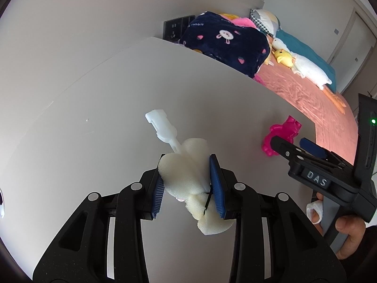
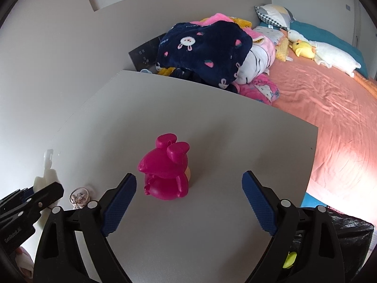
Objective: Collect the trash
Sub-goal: 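Grasp the pink rubber toy with the right tool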
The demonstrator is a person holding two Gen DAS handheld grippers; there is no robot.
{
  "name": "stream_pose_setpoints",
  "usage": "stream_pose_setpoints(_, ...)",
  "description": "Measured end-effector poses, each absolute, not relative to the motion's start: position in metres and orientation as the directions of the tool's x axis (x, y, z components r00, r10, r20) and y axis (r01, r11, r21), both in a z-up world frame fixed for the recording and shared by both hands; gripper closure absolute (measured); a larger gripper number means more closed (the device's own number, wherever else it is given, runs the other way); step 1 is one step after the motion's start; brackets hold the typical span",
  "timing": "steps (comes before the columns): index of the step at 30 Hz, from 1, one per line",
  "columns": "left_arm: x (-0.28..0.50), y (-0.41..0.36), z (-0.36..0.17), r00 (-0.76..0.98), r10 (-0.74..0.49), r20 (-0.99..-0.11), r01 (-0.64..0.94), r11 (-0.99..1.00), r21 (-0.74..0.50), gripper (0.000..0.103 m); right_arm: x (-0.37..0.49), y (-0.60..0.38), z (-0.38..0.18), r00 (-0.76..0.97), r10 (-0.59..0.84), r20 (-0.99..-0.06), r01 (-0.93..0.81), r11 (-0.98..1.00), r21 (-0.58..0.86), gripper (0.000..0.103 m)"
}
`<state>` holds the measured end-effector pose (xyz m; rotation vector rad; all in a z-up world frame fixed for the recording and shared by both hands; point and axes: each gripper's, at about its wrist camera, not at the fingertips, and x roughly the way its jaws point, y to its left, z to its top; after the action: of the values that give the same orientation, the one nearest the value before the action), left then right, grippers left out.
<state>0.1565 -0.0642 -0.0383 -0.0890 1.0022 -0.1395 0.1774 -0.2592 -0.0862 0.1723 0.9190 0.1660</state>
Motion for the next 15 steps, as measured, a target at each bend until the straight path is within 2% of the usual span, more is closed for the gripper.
stream_pose_setpoints(3,0.153,-0.062,-0.038,0.532,-0.159,-0.832,0.074,0.987,-0.141,0.068,0.182,-0.255,-0.09,0.58,0.211,-0.787,-0.077,0.976,0.205,0.031)
stream_pose_setpoints(8,0.151,-0.06,-0.036,0.533,-0.161,-0.831,0.078,0.987,-0.141,0.068,0.183,-0.249,-0.095,0.561,0.218,-0.799,-0.104,0.976,0.192,0.061)
stream_pose_setpoints(15,0.149,-0.057,-0.033,0.538,-0.169,-0.826,0.078,0.985,-0.151,0.068,0.178,-0.252,-0.09,0.55,0.239,-0.8,-0.108,0.97,0.216,0.063)
